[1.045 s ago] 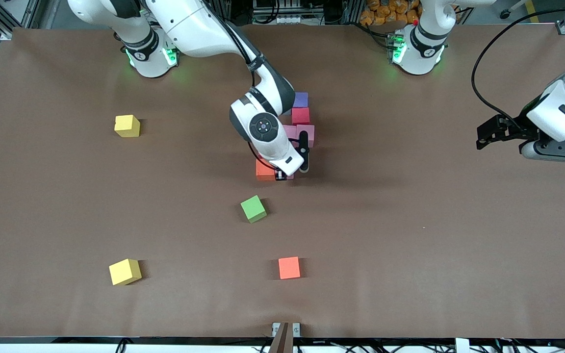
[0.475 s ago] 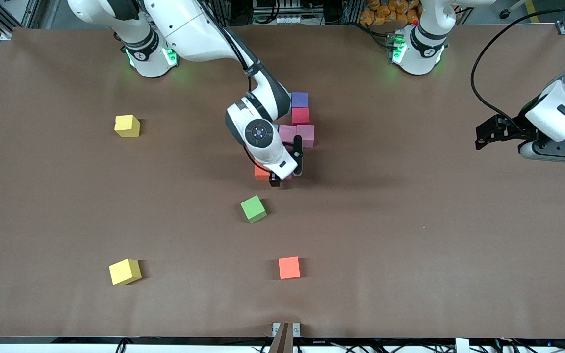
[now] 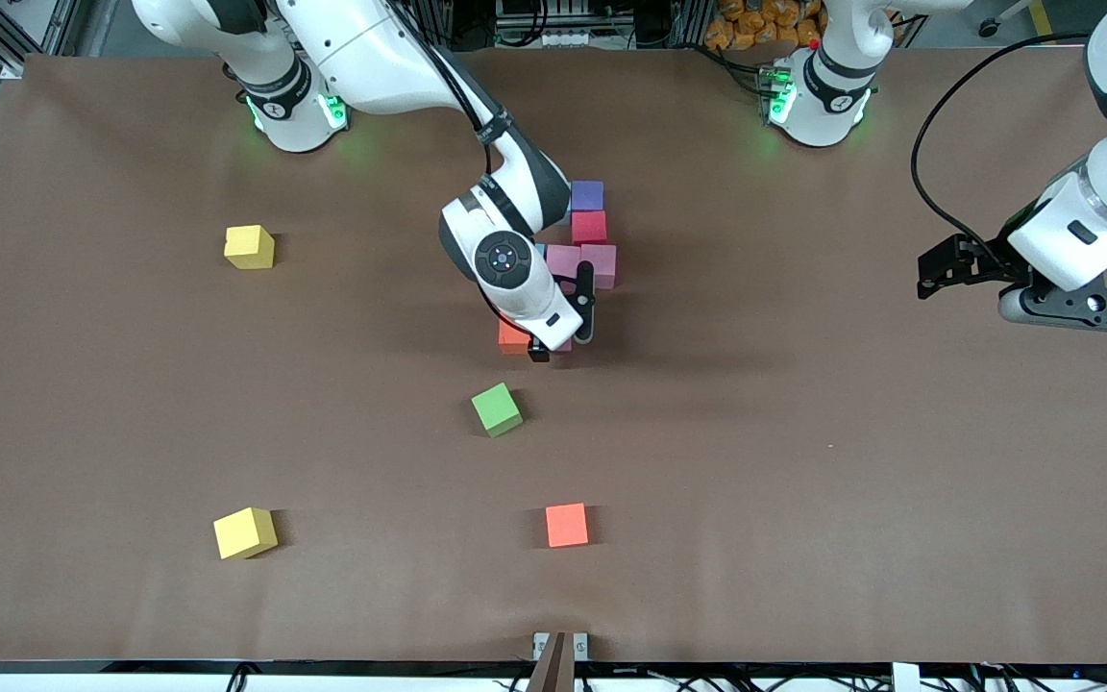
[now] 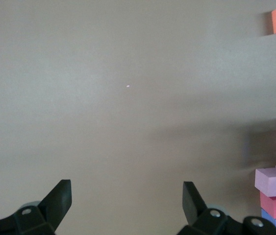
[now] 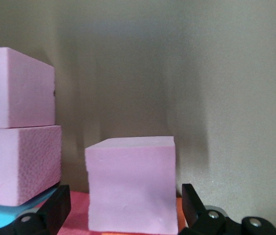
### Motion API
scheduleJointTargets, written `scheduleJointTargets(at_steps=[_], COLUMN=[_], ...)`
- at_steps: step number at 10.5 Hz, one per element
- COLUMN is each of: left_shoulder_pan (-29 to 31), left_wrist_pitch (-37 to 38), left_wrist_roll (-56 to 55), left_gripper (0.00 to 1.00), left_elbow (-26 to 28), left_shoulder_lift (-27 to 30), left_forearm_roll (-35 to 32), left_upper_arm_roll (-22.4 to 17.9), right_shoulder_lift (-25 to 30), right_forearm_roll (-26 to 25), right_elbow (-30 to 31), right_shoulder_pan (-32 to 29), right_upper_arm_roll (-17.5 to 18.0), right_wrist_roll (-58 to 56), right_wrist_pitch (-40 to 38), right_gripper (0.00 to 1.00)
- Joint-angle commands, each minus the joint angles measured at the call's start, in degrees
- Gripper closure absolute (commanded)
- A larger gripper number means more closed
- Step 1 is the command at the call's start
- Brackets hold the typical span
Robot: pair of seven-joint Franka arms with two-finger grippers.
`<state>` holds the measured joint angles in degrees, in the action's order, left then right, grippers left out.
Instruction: Form number 2 with 11 blocks
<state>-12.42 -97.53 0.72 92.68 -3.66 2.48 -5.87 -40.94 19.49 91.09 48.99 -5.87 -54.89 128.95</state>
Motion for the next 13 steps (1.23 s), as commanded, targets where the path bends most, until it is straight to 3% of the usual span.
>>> scheduleJointTargets(at_steps=[1, 3, 5, 6, 10, 13], left_shoulder_pan=[-0.5, -1.4, -2.9, -3.8, -6.4, -11.4], left_wrist_pitch=[0.4, 0.0, -4.4, -7.5, -16.6, -25.7], left_wrist_roll=[0.1, 0.5, 0.5, 0.4, 0.9, 8.6], left_gripper=[0.0, 0.0, 0.0, 0.0, 0.0, 0.0], left_elbow=[-2.6, -3.3, -7.5, -8.4, -8.3, -8.7], left_shoulder_lift=[-1.6, -3.0, -6.4, -7.8, -11.4, -16.6], left_forearm_roll=[0.7, 0.9, 0.7, 0.3, 0.3, 0.7], left_upper_arm_roll=[0.7, 1.6, 6.0, 8.0, 9.1, 10.2], right_shoulder_lift=[2.9, 4.5, 6.3, 6.6, 6.7, 11.7], right_forearm_roll=[1.4, 1.5, 2.1, 2.7, 2.9, 2.1], right_elbow=[0.7, 0.7, 0.5, -0.7, -6.7, -6.4], right_shoulder_pan=[-1.7, -2.7, -4.9, -7.7, -21.0, -29.4], right_upper_arm_roll=[0.8, 0.8, 0.7, 0.6, 0.6, -0.4], right_wrist_roll=[-1.2, -1.3, -1.1, -1.1, -0.3, 12.1], right_wrist_pitch=[-2.6, -4.0, -5.5, -5.5, -9.1, -12.7], right_gripper=[0.0, 0.0, 0.0, 0.0, 0.0, 0.0])
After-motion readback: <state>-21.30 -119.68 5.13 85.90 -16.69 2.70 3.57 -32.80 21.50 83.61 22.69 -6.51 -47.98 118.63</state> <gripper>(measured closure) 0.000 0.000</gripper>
